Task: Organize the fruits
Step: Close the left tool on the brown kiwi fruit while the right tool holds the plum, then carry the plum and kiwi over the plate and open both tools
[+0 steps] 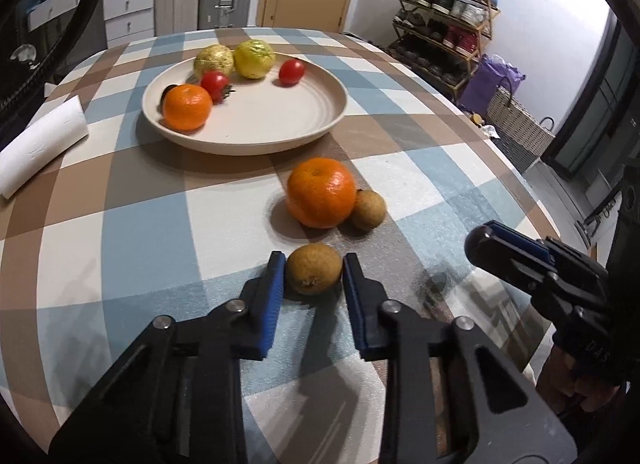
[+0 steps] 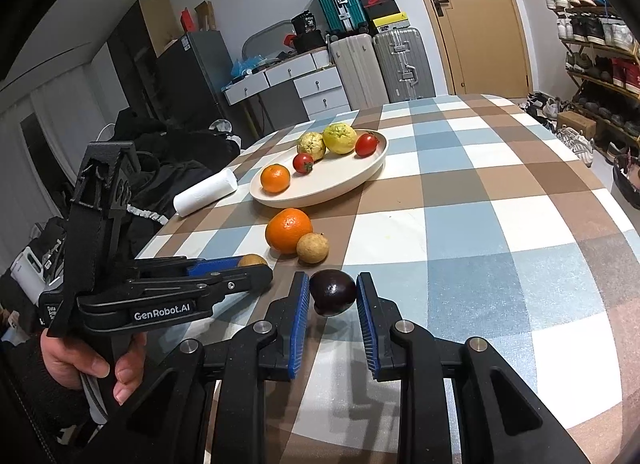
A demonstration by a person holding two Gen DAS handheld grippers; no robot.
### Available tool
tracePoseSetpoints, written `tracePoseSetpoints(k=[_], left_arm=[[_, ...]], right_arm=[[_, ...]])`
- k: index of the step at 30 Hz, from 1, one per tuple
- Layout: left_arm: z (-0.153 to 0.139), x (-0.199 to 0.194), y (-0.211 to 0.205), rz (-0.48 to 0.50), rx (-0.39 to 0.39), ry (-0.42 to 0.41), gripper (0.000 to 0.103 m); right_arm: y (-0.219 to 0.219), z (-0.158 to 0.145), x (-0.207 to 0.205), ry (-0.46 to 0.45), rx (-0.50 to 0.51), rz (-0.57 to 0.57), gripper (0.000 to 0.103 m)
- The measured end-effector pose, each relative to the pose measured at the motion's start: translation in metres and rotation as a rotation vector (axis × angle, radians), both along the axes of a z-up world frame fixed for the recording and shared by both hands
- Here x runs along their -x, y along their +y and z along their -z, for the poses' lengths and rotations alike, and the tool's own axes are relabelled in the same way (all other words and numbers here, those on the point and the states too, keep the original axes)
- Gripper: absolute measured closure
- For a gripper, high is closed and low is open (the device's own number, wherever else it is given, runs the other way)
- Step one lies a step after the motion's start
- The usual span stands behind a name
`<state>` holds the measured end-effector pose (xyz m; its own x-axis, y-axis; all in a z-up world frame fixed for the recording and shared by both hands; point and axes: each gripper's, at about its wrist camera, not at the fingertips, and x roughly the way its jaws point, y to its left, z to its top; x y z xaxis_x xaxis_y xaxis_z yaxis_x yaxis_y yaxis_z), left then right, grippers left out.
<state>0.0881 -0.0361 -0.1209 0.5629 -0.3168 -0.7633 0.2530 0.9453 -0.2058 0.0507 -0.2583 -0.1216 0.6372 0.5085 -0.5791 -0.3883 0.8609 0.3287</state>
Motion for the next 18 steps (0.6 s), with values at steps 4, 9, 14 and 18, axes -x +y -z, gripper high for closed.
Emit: tracePoseSetpoints(k=[4, 9, 14, 18], left_arm=[[-0.004, 0.005, -0.005, 0.048, 0.010, -0.028, 0.077], [-0.009, 0.007, -0.007, 0.081, 0.032, -0.037, 0.077], [-0.017, 0.004, -0.003, 0.092, 0.062, -0.044, 0.077], [-0.027, -0.005, 0.002, 0.093, 0.083, -0.046, 0.077]], right_arm=[[-0.001, -0.001, 0.001, 0.001, -0.001, 0.003, 0.078], [-0.001, -0.003, -0.002, -0.002, -0.009, 0.001, 0.078], [0.000, -0.009, -0.011, -0.004, -0.029, -0.002, 0.078], [-0.001, -0.021, -0.027, -0.013, -0.050, -0.006, 0.078]])
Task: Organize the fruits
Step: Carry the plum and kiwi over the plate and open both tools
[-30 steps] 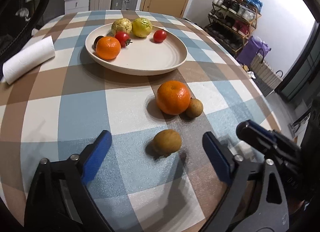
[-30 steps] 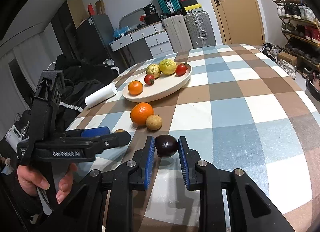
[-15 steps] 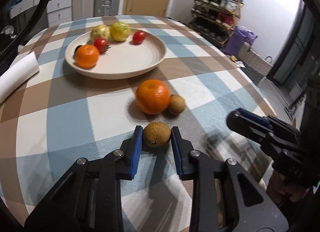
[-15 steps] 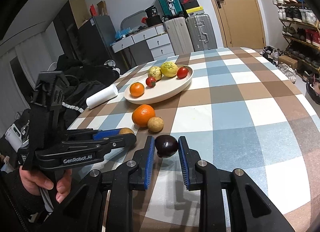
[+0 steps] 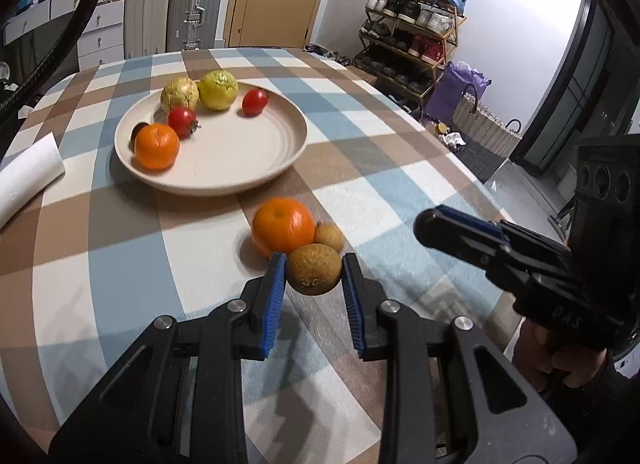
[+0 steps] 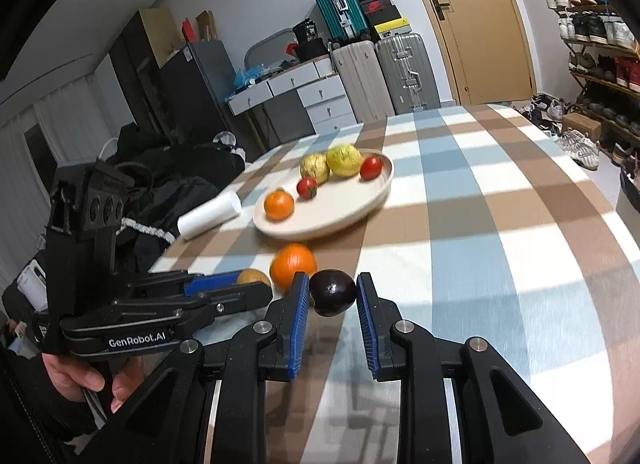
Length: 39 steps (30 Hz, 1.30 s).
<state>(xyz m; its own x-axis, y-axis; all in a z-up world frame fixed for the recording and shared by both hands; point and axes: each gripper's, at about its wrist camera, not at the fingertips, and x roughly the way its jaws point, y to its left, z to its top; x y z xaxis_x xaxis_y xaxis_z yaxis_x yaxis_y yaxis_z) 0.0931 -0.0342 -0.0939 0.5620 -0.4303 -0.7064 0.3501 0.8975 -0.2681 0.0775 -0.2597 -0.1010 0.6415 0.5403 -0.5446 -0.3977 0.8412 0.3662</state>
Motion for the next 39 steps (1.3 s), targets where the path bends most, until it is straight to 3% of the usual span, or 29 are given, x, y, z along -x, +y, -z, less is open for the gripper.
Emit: tracePoseSetpoints(k=[10, 18, 27, 39], left_arm=[[-0.031, -0.055, 0.020, -0.040, 0.053, -0.028, 0.077], [-0.039, -0.116, 0.026, -0.083, 0.076, -0.029, 0.077], [-0.018, -0.182, 0.017, -0.104, 0.055, 0.030, 0.077], [0.012, -0.222, 0.007, -0.101, 0.046, 0.108, 0.077]], right_arm=[[0.004, -0.032, -0.067, -0.018, -0.034, -0.021, 0.078], [0.016, -0.036, -0.127, -0.015, -0.026, -0.057, 0.079], [0.032, -0.017, -0.198, 0.072, 0.000, -0.098, 0.078], [0.043, 0.012, -0.234, 0.152, 0.052, -0.107, 0.078]])
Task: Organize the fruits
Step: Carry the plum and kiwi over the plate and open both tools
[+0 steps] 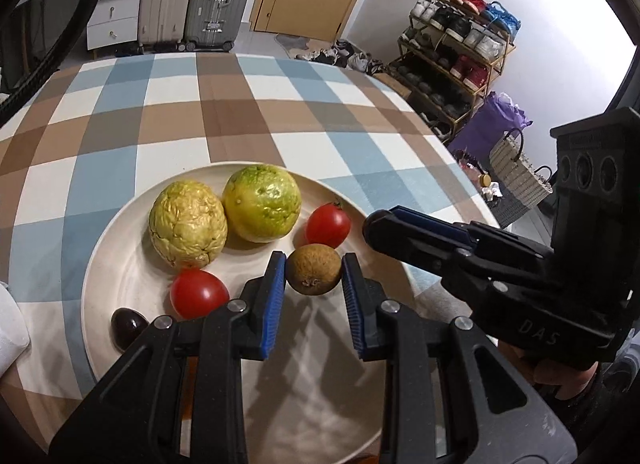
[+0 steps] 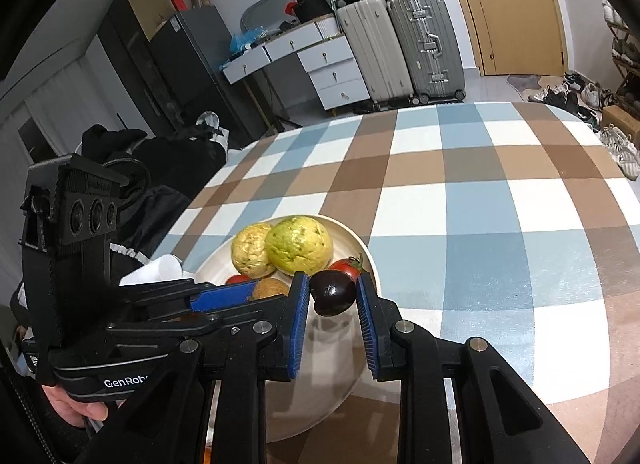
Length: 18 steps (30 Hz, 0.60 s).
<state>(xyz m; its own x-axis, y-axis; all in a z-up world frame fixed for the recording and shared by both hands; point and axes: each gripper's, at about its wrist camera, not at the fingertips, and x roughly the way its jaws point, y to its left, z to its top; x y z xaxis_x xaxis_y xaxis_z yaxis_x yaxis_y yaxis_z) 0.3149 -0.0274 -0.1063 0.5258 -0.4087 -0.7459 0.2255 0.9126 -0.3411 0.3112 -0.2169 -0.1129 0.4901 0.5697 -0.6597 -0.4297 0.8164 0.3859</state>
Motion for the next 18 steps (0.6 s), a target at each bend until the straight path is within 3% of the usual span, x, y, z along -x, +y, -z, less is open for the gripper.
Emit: tracePoseSetpoints(k=[10, 18], left_arm=[[0.010, -0.006, 0.002, -0.008, 0.011, 0.033, 0.077], [-0.009, 0.015, 0.013, -0.044, 0.008, -0.002, 0.072]], right_arm=[[0.002, 0.004, -0.001, 0.011, 0.020, 0.013, 0.077], [-0.008, -0.017, 0.018, -0.033, -0.006, 0.050, 0.068]])
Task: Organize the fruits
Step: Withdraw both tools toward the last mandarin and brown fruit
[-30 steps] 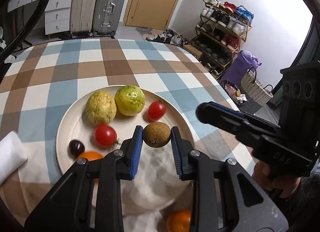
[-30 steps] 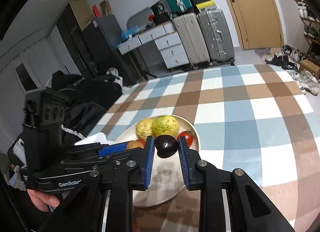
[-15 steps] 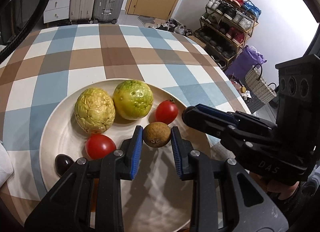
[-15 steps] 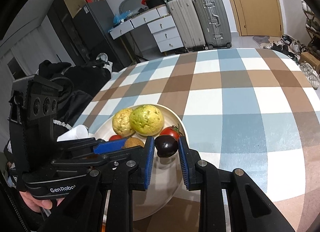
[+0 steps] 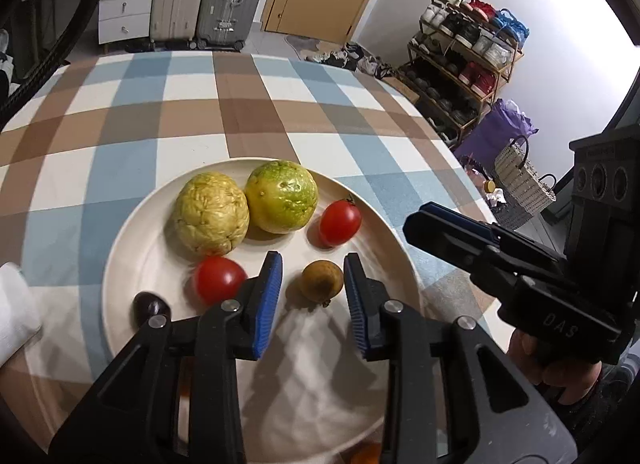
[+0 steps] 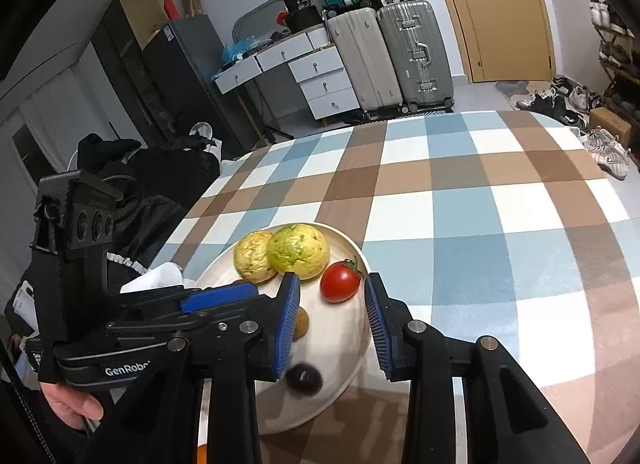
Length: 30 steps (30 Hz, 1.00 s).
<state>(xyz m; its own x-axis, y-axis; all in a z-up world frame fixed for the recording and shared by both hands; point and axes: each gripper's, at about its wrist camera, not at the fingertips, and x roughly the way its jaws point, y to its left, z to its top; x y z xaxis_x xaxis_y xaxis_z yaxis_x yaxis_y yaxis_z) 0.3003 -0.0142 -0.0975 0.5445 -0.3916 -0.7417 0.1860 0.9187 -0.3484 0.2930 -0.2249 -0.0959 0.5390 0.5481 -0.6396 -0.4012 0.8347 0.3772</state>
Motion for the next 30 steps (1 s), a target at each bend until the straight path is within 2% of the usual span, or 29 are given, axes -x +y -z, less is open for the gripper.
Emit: tracePoseSetpoints(k=[1, 5, 8, 9, 12, 14, 16, 20, 23, 25, 30], left_arm=[[-0.003, 0.004, 0.001, -0.003, 0.001, -0.003, 0.068], [-0.018, 0.026, 0.004, -0.006, 0.001, -0.037, 0.065], [-0.029, 0.046, 0.004, -0.012, -0.002, -0.062, 0.051], [-0.031, 0.050, 0.004, -0.013, -0.005, -0.066, 0.045], [-0.043, 0.071, 0.002, -0.009, -0.007, -0.091, 0.042], [-0.051, 0.086, -0.001, -0.011, -0.021, -0.119, 0.034], [-0.058, 0.098, -0.001, -0.026, -0.028, -0.138, 0.023], [-0.069, 0.119, 0.001, -0.043, -0.025, -0.155, 0.017], [-0.073, 0.138, 0.001, -0.061, -0.065, -0.183, 0.008], [-0.077, 0.151, 0.004, -0.071, -0.065, -0.207, 0.002], [-0.079, 0.176, 0.011, -0.093, -0.072, -0.240, 0.001]], right_arm=[[-0.002, -0.004, 0.005, -0.006, -0.004, 0.007, 0.065], [-0.011, -0.018, 0.030, -0.039, -0.039, 0.033, 0.052], [-0.017, -0.026, 0.051, -0.063, -0.050, 0.051, 0.046], [-0.019, -0.029, 0.059, -0.073, -0.055, 0.054, 0.040], [-0.022, -0.037, 0.081, -0.111, -0.050, 0.061, 0.037], [-0.023, -0.043, 0.092, -0.128, -0.047, 0.068, 0.036], [-0.026, -0.049, 0.104, -0.148, -0.057, 0.078, 0.027], [-0.029, -0.060, 0.125, -0.187, -0.083, 0.086, 0.019], [-0.027, -0.063, 0.138, -0.198, -0.065, 0.093, 0.017], [-0.025, -0.063, 0.147, -0.199, -0.058, 0.088, 0.014], [-0.023, -0.060, 0.165, -0.206, -0.051, 0.085, 0.007]])
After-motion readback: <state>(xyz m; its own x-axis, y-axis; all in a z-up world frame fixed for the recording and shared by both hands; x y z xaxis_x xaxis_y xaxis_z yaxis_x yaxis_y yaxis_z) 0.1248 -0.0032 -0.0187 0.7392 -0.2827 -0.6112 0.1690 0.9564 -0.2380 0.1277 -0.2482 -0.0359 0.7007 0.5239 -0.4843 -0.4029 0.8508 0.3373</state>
